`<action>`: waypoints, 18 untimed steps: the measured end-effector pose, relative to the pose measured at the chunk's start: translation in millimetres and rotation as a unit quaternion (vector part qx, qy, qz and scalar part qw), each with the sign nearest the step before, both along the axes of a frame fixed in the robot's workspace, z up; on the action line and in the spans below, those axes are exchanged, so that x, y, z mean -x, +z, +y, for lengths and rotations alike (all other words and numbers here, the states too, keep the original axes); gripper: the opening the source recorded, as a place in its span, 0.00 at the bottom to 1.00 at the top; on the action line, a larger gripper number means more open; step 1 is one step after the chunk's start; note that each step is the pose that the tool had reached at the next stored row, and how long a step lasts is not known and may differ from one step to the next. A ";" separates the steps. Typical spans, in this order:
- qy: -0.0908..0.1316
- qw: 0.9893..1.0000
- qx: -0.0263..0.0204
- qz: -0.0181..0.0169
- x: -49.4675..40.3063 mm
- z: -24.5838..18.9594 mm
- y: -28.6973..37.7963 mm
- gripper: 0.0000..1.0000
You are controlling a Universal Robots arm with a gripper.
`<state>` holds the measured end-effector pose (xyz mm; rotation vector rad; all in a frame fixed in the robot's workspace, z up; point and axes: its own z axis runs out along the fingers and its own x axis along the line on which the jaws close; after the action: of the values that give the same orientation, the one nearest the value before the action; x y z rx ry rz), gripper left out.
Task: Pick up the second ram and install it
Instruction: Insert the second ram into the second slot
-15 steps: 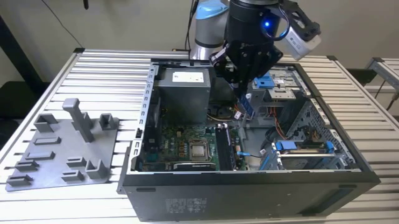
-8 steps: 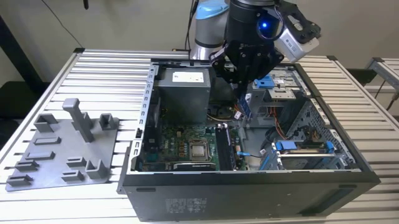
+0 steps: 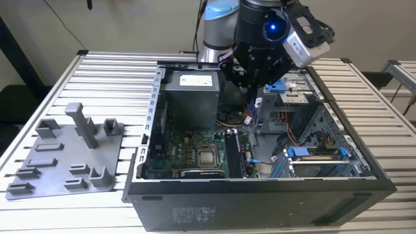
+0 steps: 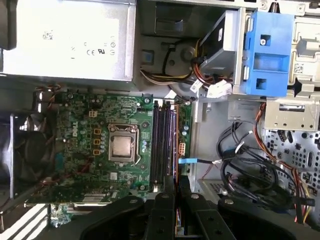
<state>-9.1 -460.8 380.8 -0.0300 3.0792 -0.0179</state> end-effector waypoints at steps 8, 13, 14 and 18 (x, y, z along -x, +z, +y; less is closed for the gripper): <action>-0.020 1.000 0.000 0.006 -0.8 0.1 -1.4 0.14; -0.020 1.000 0.000 0.019 -5.5 0.1 -2.0 0.14; -0.020 1.000 0.000 0.020 -6.3 0.1 -2.2 0.14; -0.023 0.999 0.000 0.023 -7.3 0.2 -3.2 0.14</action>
<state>-1.8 -460.7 377.6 0.0417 3.1251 -0.0207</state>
